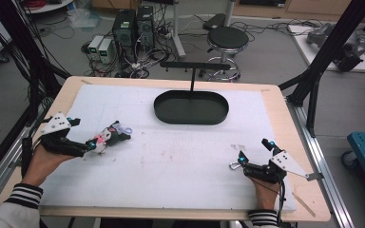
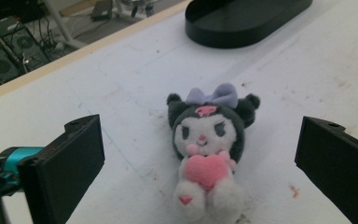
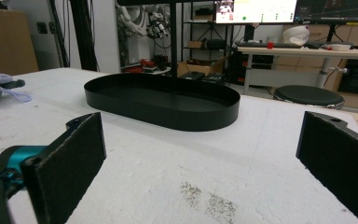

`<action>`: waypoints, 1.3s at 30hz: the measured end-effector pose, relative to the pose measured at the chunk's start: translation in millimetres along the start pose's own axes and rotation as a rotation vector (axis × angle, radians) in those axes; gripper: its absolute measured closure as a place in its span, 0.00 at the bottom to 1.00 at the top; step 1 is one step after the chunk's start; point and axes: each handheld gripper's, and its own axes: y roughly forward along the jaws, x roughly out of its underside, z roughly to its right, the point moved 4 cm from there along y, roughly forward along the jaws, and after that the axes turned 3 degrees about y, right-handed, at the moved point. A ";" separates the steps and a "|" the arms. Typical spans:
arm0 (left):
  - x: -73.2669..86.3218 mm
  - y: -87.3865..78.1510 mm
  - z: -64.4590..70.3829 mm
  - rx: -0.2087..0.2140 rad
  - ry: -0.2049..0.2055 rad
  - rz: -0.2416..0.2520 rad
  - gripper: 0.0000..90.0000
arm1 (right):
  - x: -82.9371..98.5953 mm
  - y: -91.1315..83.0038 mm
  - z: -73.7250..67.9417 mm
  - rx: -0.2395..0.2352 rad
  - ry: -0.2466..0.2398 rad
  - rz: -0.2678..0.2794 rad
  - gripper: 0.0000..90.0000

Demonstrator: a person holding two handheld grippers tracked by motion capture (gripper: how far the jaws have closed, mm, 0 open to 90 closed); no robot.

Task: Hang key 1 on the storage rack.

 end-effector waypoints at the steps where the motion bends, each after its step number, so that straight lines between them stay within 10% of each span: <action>1: -0.2 1.9 -0.2 0.001 0.007 -0.021 0.02 | -0.1 0.1 0.2 0.001 -0.004 0.002 0.01; 17: -0.1 26.3 -2.2 0.037 0.023 -0.248 0.02 | -0.2 -0.1 0.1 0.001 0.002 0.002 0.01; 39: 17.2 49.0 -0.1 0.072 0.005 -0.439 0.10 | -0.1 -0.2 0.1 0.004 0.005 0.003 0.01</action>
